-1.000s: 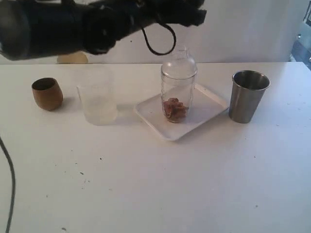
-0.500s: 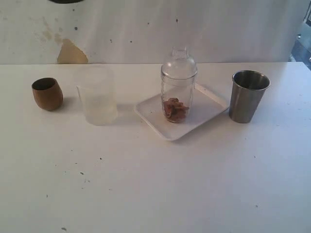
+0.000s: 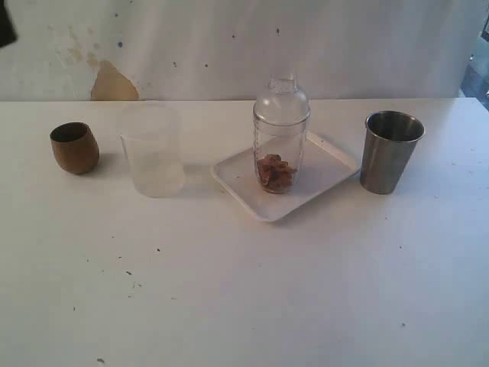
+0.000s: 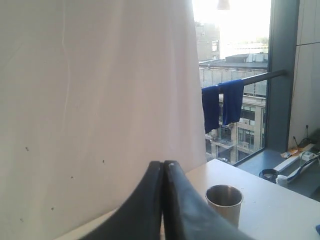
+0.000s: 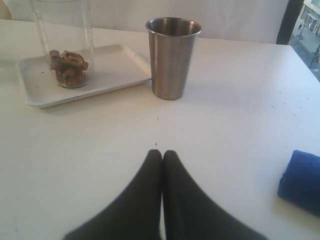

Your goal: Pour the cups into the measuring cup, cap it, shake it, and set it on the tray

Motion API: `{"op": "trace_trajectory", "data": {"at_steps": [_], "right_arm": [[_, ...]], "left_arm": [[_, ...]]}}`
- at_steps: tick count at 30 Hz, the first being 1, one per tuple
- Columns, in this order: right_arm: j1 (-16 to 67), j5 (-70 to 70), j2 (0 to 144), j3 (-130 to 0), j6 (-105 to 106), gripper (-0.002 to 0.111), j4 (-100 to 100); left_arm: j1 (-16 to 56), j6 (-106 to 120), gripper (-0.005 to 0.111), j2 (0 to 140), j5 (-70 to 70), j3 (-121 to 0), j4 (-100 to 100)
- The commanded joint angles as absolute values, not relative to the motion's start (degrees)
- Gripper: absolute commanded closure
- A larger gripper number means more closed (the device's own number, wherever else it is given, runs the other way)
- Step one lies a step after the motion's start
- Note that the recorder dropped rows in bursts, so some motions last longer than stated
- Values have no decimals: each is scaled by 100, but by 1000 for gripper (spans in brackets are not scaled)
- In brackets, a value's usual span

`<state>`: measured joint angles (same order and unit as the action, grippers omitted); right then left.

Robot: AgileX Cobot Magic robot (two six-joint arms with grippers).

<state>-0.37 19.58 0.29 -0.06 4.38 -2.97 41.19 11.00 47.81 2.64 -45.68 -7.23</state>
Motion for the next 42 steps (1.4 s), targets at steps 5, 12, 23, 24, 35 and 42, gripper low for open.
{"op": "trace_trajectory", "data": {"at_steps": [5,12,23,24,35,42], "right_arm": [[-47,1928,0,0,430,108,-302],[-47,1928,0,0,430,108,-302],[-47,1928,0,0,430,108,-302],[-47,1928,0,0,430,108,-302],[-47,1928,0,0,430,108,-302],[-47,1928,0,0,430,108,-302]], "left_arm": [[4134,661,107,3147,328,-3026,-902],[4134,119,107,2122,-300,-1951,-912],[4134,156,107,1900,-1719,-1587,-923],[4134,156,107,1900,-1719,-1587,-923],[3952,156,107,1611,-1729,-1587,-910],[1277,128,107,929,-1051,-1587,-1256]]}}
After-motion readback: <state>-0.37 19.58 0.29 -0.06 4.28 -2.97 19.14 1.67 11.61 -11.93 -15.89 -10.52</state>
